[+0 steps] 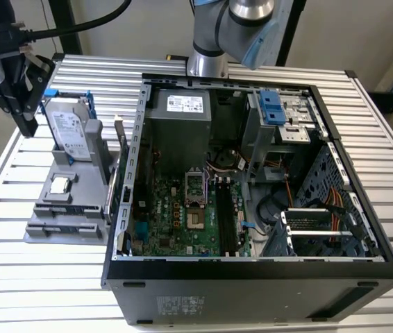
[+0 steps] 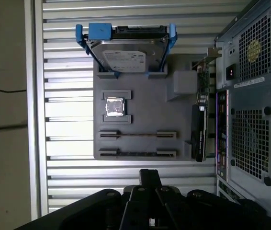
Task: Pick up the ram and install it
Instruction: 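Pick up the ram and move it above insertion slot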
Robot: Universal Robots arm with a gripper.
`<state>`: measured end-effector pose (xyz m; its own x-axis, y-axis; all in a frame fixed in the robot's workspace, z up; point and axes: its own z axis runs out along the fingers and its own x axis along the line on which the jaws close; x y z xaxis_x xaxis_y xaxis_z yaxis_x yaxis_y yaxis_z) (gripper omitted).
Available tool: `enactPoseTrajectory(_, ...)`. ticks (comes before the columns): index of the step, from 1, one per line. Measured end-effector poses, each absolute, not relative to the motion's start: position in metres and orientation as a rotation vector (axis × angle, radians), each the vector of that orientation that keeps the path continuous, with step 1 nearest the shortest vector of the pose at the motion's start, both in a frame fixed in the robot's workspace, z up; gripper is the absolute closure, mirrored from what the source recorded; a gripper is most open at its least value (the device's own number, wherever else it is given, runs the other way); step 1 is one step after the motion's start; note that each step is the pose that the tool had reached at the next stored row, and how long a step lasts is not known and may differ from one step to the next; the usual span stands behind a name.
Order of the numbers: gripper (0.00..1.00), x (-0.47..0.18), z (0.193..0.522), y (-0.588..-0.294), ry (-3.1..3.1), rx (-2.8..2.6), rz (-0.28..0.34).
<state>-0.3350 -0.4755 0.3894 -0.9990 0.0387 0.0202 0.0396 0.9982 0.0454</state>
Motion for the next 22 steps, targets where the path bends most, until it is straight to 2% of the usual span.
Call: enactPoseTrajectory(22,1.0,-0.3349,0.3894,-0.4757,-3.121,-0.016,-0.071)
